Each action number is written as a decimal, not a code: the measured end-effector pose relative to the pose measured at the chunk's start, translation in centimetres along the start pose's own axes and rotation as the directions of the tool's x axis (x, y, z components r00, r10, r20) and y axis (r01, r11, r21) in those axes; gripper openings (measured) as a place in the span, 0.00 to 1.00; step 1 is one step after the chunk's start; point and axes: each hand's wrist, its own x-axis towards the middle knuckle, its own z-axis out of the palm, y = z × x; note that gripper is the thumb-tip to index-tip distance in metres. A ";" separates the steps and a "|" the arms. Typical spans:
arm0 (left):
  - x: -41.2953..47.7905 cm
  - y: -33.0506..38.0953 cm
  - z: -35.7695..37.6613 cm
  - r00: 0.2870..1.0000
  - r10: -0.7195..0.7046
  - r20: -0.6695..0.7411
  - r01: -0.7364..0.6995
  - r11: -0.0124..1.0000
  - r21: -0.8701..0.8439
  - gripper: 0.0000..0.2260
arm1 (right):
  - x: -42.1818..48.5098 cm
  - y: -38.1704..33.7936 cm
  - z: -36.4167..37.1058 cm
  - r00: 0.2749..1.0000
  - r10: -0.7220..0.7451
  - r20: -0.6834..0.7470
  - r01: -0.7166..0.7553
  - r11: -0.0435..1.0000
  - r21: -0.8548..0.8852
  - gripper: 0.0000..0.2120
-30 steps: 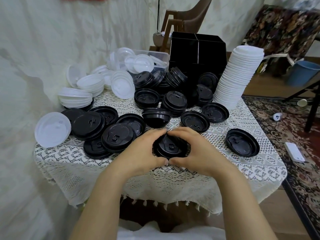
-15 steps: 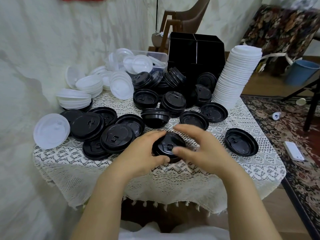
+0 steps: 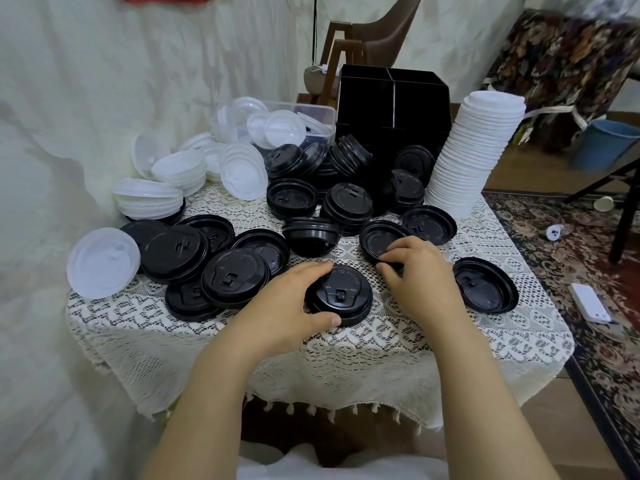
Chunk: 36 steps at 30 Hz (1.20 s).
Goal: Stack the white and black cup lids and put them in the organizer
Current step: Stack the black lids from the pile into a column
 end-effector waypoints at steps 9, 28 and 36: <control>0.0 0.0 0.0 1.000 -0.006 0.007 0.006 1.000 0.005 0.35 | 0.1 -0.1 0.0 0.995 0.089 -0.040 -0.086 0.994 0.073 0.07; -0.3 0.2 -0.1 0.999 -0.029 0.030 0.029 1.000 0.001 0.37 | -1.8 -2.4 -2.4 0.958 0.227 -0.174 -0.008 0.629 0.777 0.09; -0.2 0.1 0.1 0.999 -0.033 0.018 0.035 0.994 -0.103 0.44 | -2.3 -3.1 -2.7 0.963 0.169 0.211 -0.249 0.254 0.935 0.16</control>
